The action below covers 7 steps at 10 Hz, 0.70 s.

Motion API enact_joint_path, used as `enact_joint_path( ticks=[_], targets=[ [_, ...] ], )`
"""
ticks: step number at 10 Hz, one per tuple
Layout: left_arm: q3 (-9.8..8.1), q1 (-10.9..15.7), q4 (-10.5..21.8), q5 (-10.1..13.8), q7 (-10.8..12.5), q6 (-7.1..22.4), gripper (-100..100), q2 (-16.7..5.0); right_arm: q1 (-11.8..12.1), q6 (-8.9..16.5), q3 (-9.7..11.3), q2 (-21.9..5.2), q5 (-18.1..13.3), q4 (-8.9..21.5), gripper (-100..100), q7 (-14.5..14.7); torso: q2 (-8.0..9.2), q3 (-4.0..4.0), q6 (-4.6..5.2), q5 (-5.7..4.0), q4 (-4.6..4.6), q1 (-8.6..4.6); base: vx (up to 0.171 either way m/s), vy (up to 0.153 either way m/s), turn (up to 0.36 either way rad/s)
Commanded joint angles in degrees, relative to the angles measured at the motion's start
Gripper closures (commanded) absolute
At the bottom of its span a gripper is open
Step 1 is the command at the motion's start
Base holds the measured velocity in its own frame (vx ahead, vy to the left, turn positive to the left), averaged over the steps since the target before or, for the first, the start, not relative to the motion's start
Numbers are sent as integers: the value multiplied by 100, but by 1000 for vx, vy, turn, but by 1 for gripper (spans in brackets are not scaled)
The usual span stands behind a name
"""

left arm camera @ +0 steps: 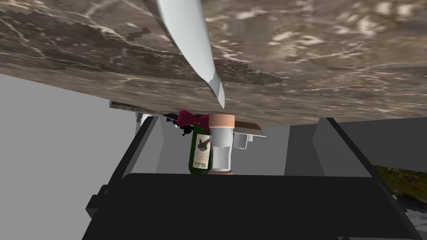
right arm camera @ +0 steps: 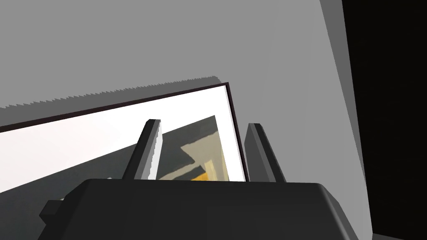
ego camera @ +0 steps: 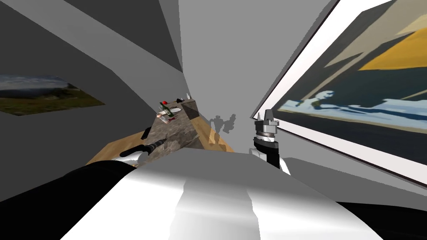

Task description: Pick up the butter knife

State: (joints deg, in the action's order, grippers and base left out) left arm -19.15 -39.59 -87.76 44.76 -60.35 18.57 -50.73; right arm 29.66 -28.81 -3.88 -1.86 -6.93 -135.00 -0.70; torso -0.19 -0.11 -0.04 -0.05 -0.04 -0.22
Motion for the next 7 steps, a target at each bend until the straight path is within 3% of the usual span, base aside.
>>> enact_joint_path(
  ticks=[1, 4, 5, 6, 7],
  targets=[
    [-48, -122, 212, 171, -171, 171, -100, -118, 0, 0, 0, 0, 0, 0, 0, 0, 0, 0, 0, 0, 0, 0, 67, -66, -94],
    [-106, -279, 520, 395, -379, 450, -100, -244, 1, 0, 0, 0, 0, 0, 0, 0, -24, -14, 0, -2, -5, -9, 116, -76, -128],
    [-53, -224, 507, 357, -354, 325, -100, -211, 1, 0, 0, 0, 0, 0, 0, 0, -20, -12, -2, -1, -5, -5, 44, -24, -10],
    [-60, -238, 510, 366, -369, 344, 0, -213, 0, 0, -1, 0, 0, 0, 0, 0, -1, -2, -3, 1, -1, 5, 9, -5, 3],
    [35, -215, 738, 467, -335, 207, -100, -267, 0, 0, -1, 0, 0, 0, 0, 0, 14, 7, -3, 3, 3, 13, -18, -6, -173]
  ],
)
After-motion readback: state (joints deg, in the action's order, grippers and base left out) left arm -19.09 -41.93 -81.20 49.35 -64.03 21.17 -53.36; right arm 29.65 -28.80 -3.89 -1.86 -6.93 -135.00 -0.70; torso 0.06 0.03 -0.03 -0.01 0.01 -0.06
